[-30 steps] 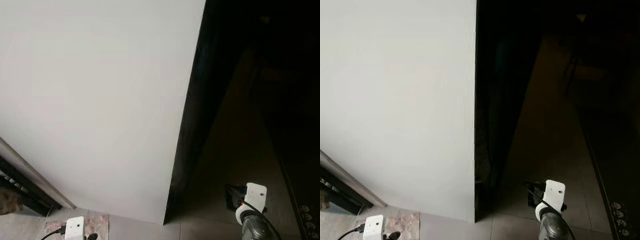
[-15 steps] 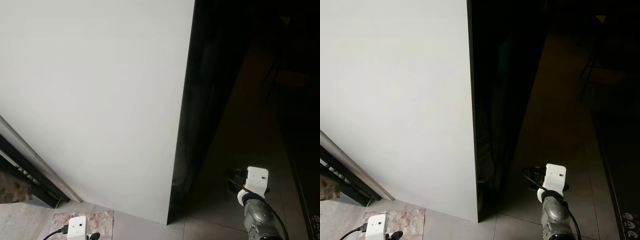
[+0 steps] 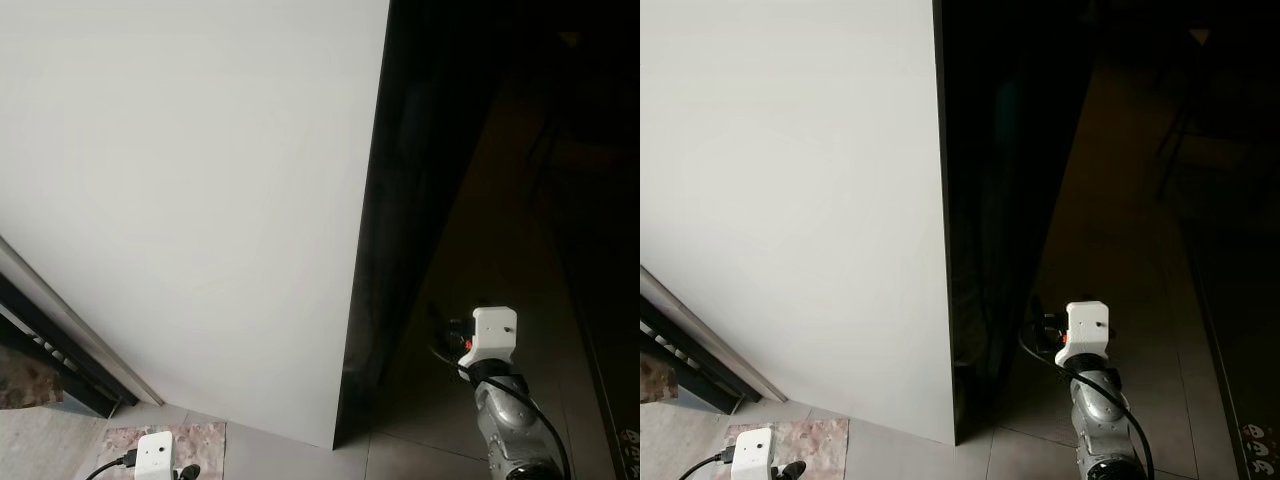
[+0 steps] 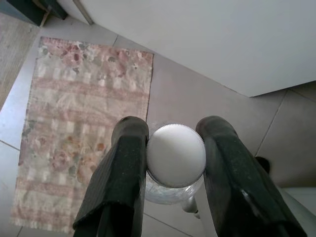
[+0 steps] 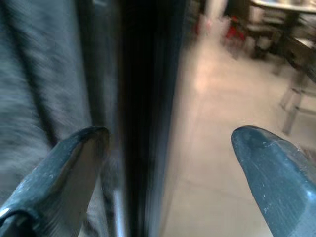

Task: Restocking fridge

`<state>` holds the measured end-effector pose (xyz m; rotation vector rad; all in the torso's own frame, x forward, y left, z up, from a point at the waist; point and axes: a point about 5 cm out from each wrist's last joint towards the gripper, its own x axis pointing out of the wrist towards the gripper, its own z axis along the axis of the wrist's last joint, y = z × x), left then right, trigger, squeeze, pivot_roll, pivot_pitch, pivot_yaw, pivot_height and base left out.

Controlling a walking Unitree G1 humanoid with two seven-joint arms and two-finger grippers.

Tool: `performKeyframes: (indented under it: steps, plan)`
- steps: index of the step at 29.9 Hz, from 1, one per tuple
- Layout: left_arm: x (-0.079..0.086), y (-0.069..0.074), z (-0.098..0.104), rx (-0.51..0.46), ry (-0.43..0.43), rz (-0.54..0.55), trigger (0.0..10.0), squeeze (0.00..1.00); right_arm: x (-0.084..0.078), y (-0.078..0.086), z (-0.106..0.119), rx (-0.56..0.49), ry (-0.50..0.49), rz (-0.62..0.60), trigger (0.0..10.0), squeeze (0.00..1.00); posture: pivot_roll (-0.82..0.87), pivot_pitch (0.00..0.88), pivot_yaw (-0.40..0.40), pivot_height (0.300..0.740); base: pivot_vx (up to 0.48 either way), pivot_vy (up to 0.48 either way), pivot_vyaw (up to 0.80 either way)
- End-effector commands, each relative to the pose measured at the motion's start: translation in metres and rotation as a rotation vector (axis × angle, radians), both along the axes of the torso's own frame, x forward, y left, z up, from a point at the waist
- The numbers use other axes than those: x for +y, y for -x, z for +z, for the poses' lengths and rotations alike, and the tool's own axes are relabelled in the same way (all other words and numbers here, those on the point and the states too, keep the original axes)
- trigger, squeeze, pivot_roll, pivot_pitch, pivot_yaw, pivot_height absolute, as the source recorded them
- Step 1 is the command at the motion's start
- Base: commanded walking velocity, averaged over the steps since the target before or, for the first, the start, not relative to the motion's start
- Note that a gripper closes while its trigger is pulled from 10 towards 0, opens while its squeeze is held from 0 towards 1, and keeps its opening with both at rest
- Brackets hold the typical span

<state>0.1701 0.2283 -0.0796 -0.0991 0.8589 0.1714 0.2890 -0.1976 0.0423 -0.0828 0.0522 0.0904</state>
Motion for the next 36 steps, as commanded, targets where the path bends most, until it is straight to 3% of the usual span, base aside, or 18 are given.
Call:
performKeyframes:
  steps: [1, 6, 18, 24, 36]
  plan:
    - [0.001, 0.0, 0.001, -0.004, -0.01, -0.004, 10.0, 0.0, 0.008, -0.001, 0.002, -0.004, 0.001, 0.046, 10.0, 0.0, 0.0, 0.033, 0.008, 0.74, 0.0, 0.0, 0.0]
    - [0.001, 0.0, 0.0, -0.005, -0.008, -0.003, 10.0, 0.0, 0.018, -0.006, 0.013, -0.034, -0.004, 0.098, 10.0, 0.0, 0.0, 0.035, 0.006, 0.74, 0.0, 0.0, 0.0]
    - [0.0, 0.001, 0.0, -0.002, -0.004, 0.01, 10.0, 0.0, 0.027, -0.029, 0.025, -0.026, 0.021, 0.081, 10.0, 0.0, 0.0, 0.041, 0.001, 0.74, 0.0, 0.0, 0.0]
    - [0.001, 0.003, -0.001, -0.001, 0.001, 0.026, 10.0, 0.0, 0.045, -0.035, 0.029, -0.021, -0.017, 0.123, 10.0, 0.0, 0.01, 0.044, 0.001, 0.74, 0.0, 0.0, 0.0]
    - [0.0, 0.005, -0.002, 0.002, 0.0, 0.021, 10.0, 0.0, 0.047, -0.052, 0.043, -0.044, 0.021, 0.101, 10.0, 0.0, 0.01, 0.046, -0.002, 0.74, 0.0, 0.0, 0.0]
